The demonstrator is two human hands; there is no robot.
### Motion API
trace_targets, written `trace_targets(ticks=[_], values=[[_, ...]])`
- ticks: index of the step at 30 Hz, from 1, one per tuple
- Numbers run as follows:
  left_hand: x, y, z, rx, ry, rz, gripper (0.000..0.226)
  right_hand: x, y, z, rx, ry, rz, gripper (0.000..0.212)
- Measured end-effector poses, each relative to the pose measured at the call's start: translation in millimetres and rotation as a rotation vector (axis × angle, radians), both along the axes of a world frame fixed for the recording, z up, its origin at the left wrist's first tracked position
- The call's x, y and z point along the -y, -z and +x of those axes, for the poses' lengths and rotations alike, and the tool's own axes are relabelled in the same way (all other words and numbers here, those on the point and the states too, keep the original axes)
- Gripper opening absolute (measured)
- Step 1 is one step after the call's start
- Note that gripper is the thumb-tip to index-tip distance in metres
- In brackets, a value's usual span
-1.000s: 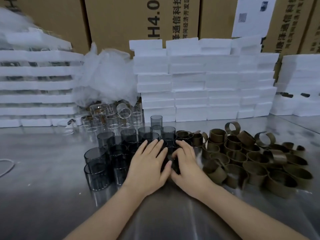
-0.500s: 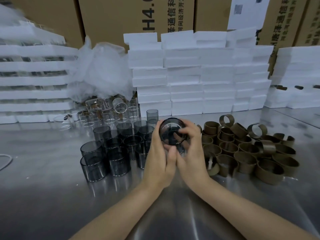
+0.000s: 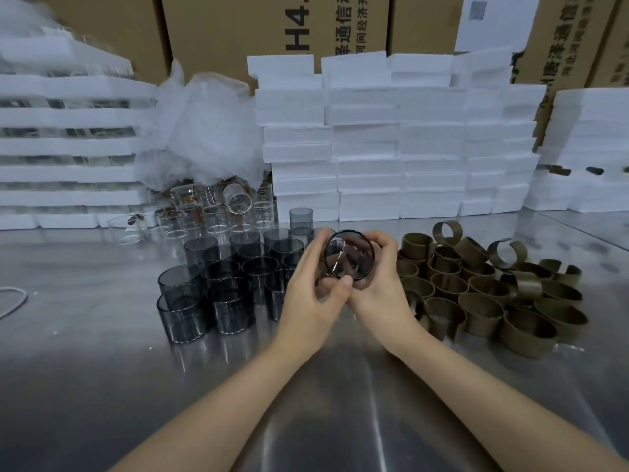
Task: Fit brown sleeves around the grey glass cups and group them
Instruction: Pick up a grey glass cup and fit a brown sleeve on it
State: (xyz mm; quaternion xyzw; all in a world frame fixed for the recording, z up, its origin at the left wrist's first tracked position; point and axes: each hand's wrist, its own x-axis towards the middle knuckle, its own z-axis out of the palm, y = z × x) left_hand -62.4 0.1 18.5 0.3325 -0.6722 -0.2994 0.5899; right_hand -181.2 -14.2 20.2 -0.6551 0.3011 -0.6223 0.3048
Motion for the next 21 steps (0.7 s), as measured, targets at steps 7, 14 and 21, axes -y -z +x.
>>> trace_targets(ticks=[7,14,21], values=[[0.4,-1.6,0.9,-0.07,0.056,0.02,0.062,2.5,-0.7,-1.0,-0.015,-0.033,0.032,0.076],[5.8,1.4,1.8,-0.134,0.081,0.067,0.056,3.3,-1.2,-3.4,-0.059,-0.02,0.06,0.069],[3.0,-3.2,-3.7,-0.318,0.06,0.154,0.033,1.6,-3.0,-4.9,-0.075,-0.036,0.046,0.068]])
